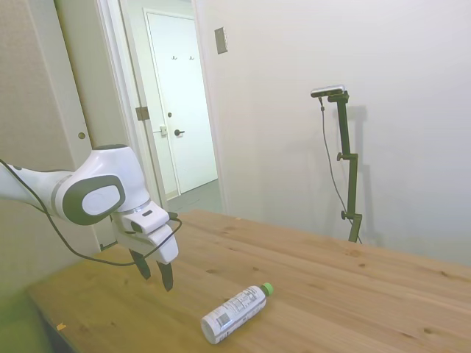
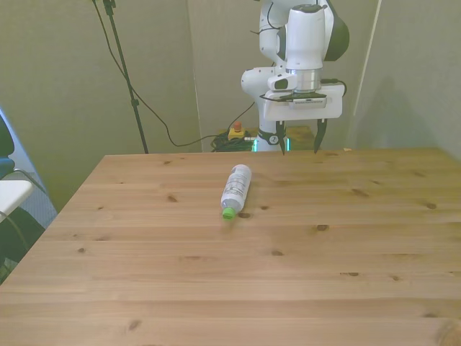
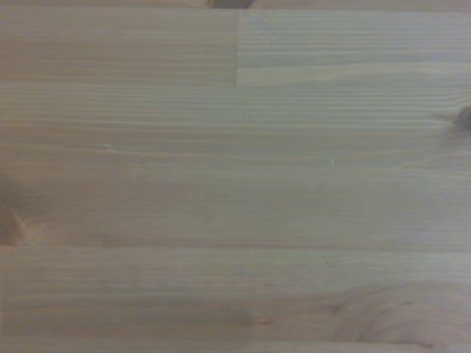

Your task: Stand the water bottle

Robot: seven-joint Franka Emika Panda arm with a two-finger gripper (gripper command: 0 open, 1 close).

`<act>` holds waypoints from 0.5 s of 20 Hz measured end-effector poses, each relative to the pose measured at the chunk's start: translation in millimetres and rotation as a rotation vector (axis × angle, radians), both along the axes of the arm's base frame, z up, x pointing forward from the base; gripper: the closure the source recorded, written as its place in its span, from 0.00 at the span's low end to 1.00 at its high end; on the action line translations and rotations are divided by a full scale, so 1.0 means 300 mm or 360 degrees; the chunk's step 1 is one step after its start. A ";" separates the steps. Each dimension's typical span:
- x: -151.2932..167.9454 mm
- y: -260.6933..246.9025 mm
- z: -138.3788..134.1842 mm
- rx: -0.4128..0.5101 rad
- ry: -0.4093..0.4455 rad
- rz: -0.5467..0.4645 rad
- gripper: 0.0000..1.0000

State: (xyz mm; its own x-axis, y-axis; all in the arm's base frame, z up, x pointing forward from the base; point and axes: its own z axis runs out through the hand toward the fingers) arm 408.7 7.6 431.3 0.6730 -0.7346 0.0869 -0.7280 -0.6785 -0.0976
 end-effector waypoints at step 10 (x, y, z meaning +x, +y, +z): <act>0.096 -0.230 0.086 -0.0061 -0.0111 -0.0162 0.00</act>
State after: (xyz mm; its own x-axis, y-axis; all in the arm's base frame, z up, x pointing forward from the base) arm 437.5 -61.5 457.1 0.5863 -0.7941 0.1603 -0.7858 -0.6056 -0.1257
